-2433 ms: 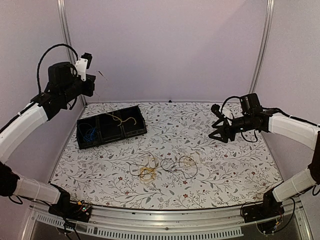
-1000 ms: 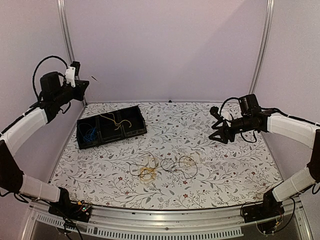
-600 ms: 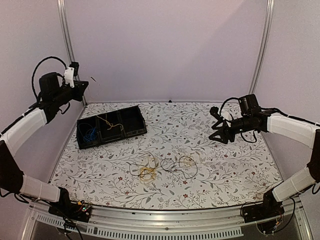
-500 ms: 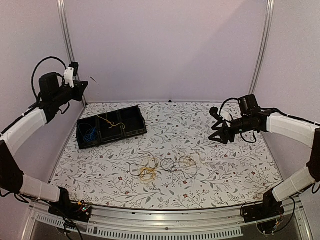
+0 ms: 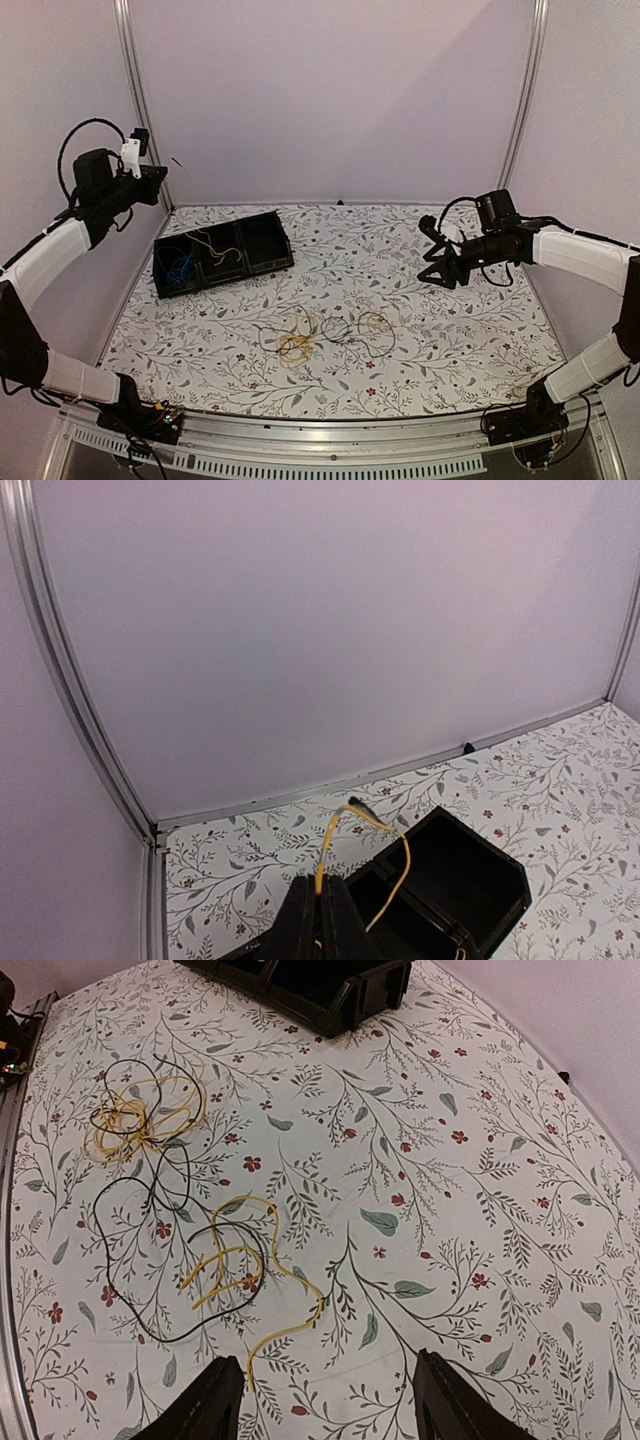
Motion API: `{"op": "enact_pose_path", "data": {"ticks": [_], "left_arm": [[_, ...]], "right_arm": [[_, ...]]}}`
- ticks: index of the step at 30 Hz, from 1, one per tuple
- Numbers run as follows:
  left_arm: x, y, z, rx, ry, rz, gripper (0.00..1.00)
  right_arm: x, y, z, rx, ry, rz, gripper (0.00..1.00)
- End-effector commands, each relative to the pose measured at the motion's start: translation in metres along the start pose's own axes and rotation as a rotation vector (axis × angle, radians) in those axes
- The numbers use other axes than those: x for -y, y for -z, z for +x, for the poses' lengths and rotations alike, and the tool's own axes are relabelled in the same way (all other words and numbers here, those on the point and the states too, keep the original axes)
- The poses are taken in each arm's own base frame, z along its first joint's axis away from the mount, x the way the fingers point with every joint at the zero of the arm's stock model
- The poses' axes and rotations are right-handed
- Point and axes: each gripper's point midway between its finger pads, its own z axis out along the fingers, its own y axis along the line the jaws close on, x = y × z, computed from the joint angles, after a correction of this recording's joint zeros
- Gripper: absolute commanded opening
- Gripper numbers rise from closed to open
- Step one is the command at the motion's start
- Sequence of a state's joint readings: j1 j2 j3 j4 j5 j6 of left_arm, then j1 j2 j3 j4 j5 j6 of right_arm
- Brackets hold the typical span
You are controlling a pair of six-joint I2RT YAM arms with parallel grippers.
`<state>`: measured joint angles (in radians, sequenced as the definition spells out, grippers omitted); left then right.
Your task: Untangle the cables
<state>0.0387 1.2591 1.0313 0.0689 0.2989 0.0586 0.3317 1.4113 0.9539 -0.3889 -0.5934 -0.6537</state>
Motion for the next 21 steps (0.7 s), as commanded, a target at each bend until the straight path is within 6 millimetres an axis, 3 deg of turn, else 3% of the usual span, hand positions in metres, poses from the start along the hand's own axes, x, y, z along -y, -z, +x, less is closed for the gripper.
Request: {"op": "enact_pose_path", "data": {"ticks": [1, 8, 17, 21], "left_arm": [[-0.008, 0.01, -0.008, 0.038, 0.0, -0.032, 0.0], [-0.023, 0.004, 0.007, 0.004, -0.012, -0.105, 0.0], [-0.029, -0.024, 0.035, -0.072, -0.024, -0.1, 0.0], [-0.035, -0.025, 0.04, -0.084, -0.039, -0.124, 0.0]], "right_arm": [[0.003, -0.001, -0.002, -0.002, 0.011, 0.002, 0.62], [0.002, 0.0, -0.003, -0.006, 0.01, 0.0, 0.62], [0.002, 0.0, -0.002, -0.009, 0.014, 0.003, 0.62], [0.003, 0.001, -0.003, -0.009, 0.017, 0.009, 0.62]]}}
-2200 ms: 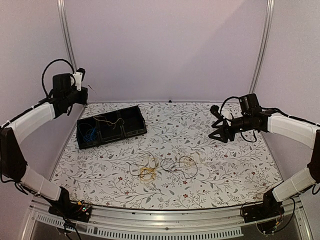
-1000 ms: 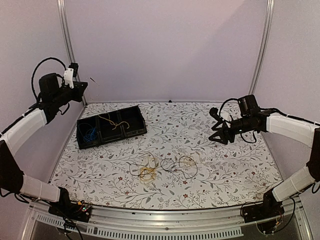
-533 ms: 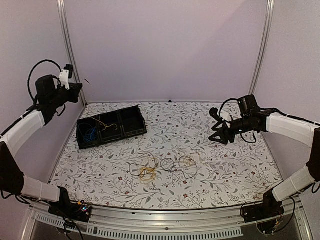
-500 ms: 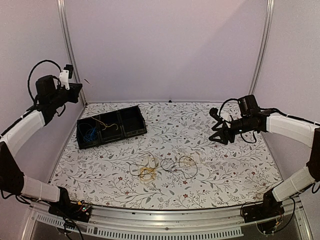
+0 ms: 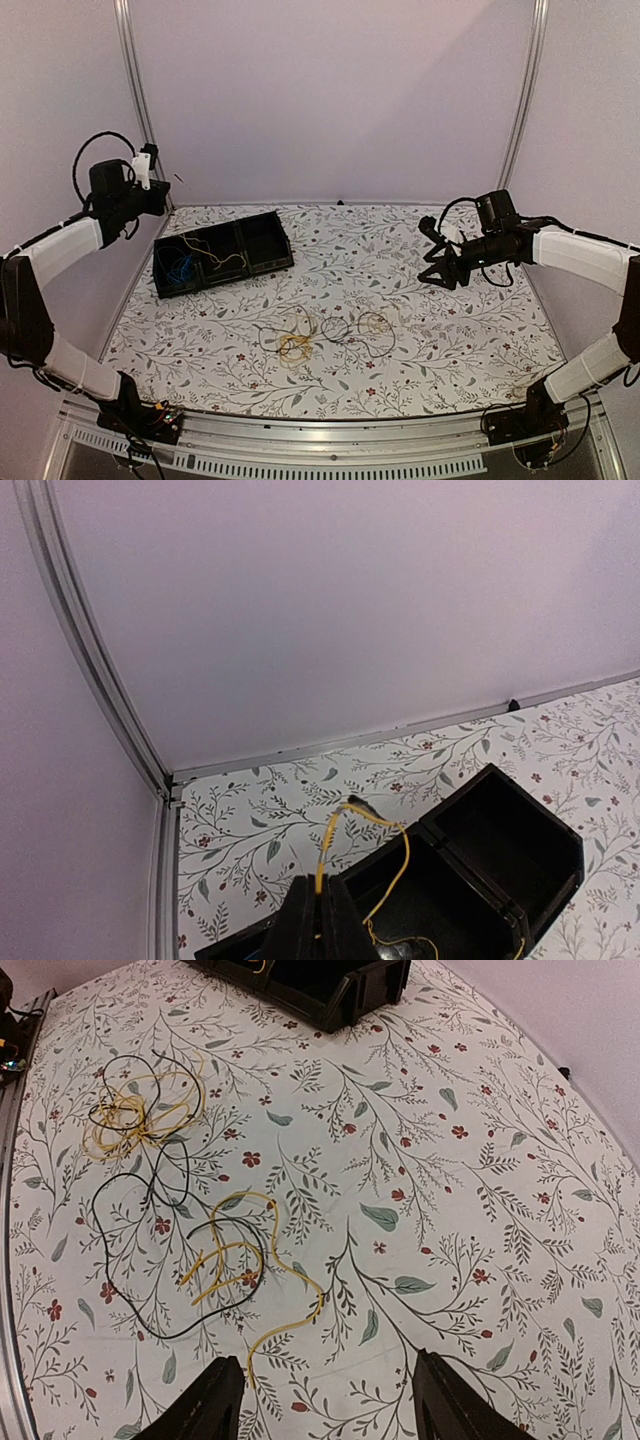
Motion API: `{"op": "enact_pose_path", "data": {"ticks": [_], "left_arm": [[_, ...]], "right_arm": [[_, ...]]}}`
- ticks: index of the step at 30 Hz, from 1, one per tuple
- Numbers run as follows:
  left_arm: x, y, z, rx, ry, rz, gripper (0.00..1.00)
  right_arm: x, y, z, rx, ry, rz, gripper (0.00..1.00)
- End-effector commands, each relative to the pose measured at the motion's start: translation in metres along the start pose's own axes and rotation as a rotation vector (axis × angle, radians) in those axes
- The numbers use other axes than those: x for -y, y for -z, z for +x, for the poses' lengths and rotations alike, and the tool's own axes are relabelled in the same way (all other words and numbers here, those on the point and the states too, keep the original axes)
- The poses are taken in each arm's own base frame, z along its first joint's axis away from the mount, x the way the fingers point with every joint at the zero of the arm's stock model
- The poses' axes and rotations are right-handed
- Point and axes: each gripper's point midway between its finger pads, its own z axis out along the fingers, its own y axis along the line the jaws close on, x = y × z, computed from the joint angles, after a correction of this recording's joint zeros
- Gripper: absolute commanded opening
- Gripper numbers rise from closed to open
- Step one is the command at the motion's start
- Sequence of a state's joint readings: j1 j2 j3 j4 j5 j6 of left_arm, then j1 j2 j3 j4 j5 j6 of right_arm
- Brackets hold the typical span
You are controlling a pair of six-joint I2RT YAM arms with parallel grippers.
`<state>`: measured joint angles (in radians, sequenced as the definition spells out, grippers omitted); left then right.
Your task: Untangle the cables
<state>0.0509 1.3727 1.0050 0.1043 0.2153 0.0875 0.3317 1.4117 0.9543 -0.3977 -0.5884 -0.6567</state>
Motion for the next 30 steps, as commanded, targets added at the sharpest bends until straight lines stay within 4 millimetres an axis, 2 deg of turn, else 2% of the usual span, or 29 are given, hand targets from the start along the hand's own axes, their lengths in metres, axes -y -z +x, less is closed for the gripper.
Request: {"op": "enact_pose_path", "data": {"ticks": [1, 9, 14, 20, 23, 27, 30], "left_arm": [[-0.012, 0.003, -0.011, 0.03, -0.042, -0.05, 0.0], [-0.029, 0.014, -0.016, 0.05, -0.056, -0.132, 0.0], [-0.026, 0.011, -0.012, 0.054, -0.03, -0.115, 0.0], [-0.019, 0.001, 0.006, 0.025, -0.015, -0.103, 0.0], [-0.012, -0.004, 0.017, 0.009, -0.016, -0.094, 0.0], [0.007, -0.015, 0.028, -0.017, -0.029, -0.046, 0.0], [0.034, -0.026, 0.037, -0.036, -0.046, 0.022, 0.0]], "right_arm": [[0.003, 0.002, -0.005, -0.001, 0.019, 0.008, 0.62], [0.002, 0.0, -0.003, -0.007, 0.016, 0.0, 0.62], [0.002, 0.001, -0.003, -0.007, 0.019, 0.002, 0.62], [0.002, 0.0, -0.002, -0.012, 0.019, 0.002, 0.62], [0.002, 0.001, -0.002, -0.013, 0.021, 0.003, 0.62], [0.002, 0.0, 0.0, -0.018, 0.02, 0.002, 0.62], [0.002, -0.001, 0.001, -0.023, 0.02, -0.001, 0.62]]}}
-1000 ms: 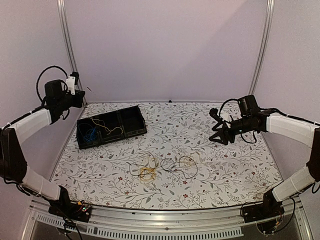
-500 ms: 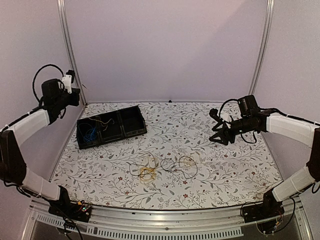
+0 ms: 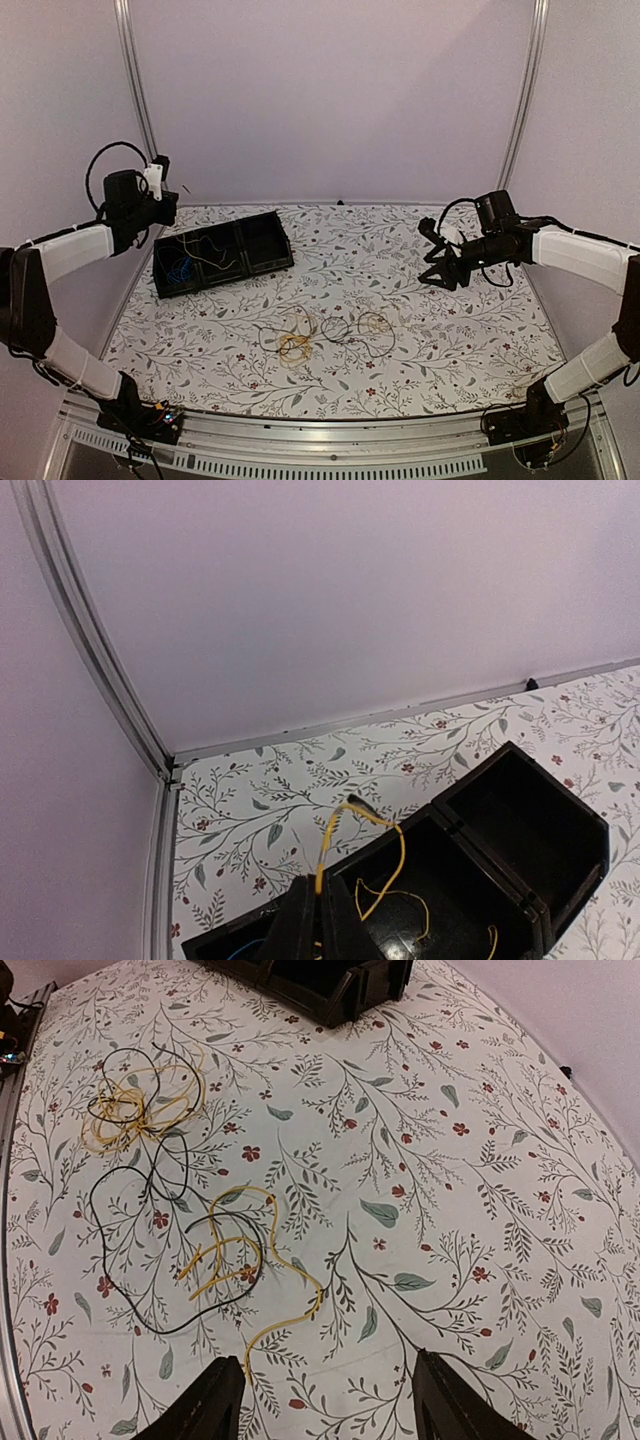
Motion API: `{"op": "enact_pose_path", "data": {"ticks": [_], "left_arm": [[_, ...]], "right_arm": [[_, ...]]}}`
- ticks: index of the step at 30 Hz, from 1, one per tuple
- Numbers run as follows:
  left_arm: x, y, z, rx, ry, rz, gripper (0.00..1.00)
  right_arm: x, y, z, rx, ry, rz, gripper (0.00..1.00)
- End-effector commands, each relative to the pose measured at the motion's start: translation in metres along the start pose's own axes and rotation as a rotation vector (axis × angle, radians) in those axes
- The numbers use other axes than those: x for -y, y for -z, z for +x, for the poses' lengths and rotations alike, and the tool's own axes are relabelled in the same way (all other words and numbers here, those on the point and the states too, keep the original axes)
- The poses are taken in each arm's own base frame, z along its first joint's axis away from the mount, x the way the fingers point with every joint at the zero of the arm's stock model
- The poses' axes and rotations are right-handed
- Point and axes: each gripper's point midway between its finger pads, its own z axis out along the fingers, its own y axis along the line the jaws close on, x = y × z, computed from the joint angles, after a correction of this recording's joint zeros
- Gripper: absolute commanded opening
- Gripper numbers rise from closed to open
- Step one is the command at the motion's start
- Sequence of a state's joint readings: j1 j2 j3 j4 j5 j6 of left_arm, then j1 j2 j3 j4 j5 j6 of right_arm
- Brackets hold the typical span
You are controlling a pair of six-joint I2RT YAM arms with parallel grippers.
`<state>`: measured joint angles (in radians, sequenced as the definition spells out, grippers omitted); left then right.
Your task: Untangle the cables
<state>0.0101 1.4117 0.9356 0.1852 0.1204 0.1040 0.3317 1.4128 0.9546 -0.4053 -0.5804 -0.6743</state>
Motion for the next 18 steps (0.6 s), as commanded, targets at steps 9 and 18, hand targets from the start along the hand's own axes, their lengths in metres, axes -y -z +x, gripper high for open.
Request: {"op": "enact_pose_path", "data": {"ticks": [9, 18], "left_arm": [[0.102, -0.024, 0.012, 0.024, 0.053, 0.353, 0.0], [0.124, -0.046, 0.034, -0.026, 0.152, 0.48, 0.0]], "right_arm": [[0.002, -0.004, 0.003, -0.029, 0.003, -0.007, 0.62], [0.003, -0.005, 0.006, -0.039, 0.001, -0.008, 0.62]]}}
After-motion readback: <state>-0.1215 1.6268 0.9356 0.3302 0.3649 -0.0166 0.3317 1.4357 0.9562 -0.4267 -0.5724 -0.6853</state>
